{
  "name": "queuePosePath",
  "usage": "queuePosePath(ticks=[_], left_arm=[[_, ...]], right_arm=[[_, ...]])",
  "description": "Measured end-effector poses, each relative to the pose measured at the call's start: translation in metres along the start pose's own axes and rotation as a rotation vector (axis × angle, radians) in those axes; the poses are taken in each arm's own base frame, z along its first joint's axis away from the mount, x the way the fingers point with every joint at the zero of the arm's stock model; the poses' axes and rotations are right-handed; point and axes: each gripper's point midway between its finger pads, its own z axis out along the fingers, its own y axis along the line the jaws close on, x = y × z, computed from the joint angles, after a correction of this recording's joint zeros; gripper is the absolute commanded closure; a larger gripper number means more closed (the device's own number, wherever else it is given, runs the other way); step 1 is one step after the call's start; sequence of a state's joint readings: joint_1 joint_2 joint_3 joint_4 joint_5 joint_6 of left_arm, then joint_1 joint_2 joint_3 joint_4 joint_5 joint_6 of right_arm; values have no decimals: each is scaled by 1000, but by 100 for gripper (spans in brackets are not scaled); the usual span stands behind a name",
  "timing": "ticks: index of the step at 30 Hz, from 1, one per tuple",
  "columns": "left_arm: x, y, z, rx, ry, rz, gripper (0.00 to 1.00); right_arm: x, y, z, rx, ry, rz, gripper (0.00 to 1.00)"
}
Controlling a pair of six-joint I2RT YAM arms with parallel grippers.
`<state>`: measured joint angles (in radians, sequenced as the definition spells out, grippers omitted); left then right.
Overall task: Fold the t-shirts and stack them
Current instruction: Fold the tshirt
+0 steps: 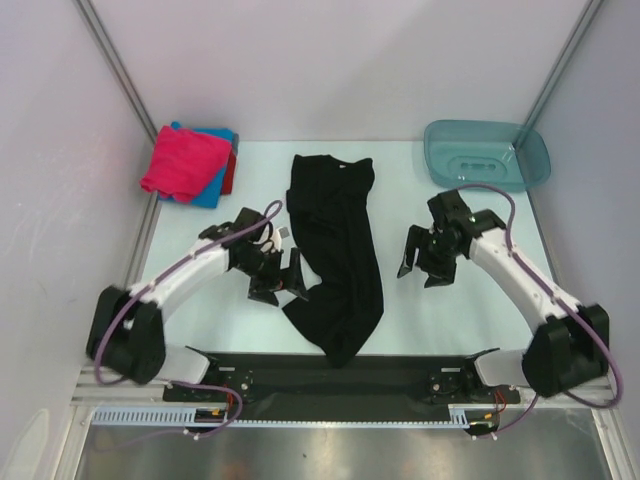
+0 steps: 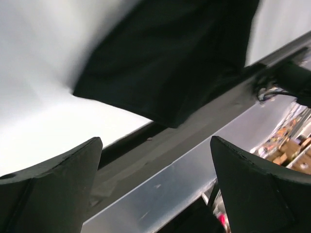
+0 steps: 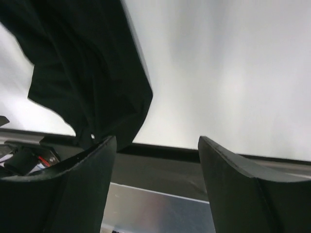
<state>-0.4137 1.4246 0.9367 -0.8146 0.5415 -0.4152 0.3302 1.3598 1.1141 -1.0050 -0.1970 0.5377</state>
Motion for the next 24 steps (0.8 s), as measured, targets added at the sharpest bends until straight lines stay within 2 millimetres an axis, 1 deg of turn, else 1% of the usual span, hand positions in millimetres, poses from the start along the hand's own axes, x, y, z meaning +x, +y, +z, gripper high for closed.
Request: queuePosePath(ticks=[3,4,6,8,10,13,15,17,19,20,22,24], left_arm=[[16,-17,-18,59,-113,29,0],[24,-19,-26,80,-157,29,0],[36,-18,-33,109,-217,19,0],[46,-13,-34,128,-263,5,0],[54,-6,-24,147,-280,-6,0],[72,16,5,156,-244,-63,0],[82,31,21,111,-200,-133,3],[77,39,29,53,-218,-163,5],[66,39,34,26,-268,-144,6],[58,40,36,-1,-307,-135,8],[43,45,43,-59,-371,-115,8],[22,39,49,-98,-442,-72,7]], right_arm=[[17,2,-12,-43,-93,-7,21],[23,5,-18,-60,-128,-19,20],[35,9,-25,-89,-193,-45,19],[45,9,-26,-103,-239,-64,18],[54,3,-18,-101,-266,-77,18],[59,-14,4,-40,-266,-74,18],[57,-20,18,-5,-256,-83,18],[54,-21,33,14,-254,-95,18],[52,-21,47,7,-260,-105,18],[52,-20,54,-6,-268,-110,18],[53,-22,69,-29,-284,-114,18],[58,-28,84,-45,-288,-115,18]])
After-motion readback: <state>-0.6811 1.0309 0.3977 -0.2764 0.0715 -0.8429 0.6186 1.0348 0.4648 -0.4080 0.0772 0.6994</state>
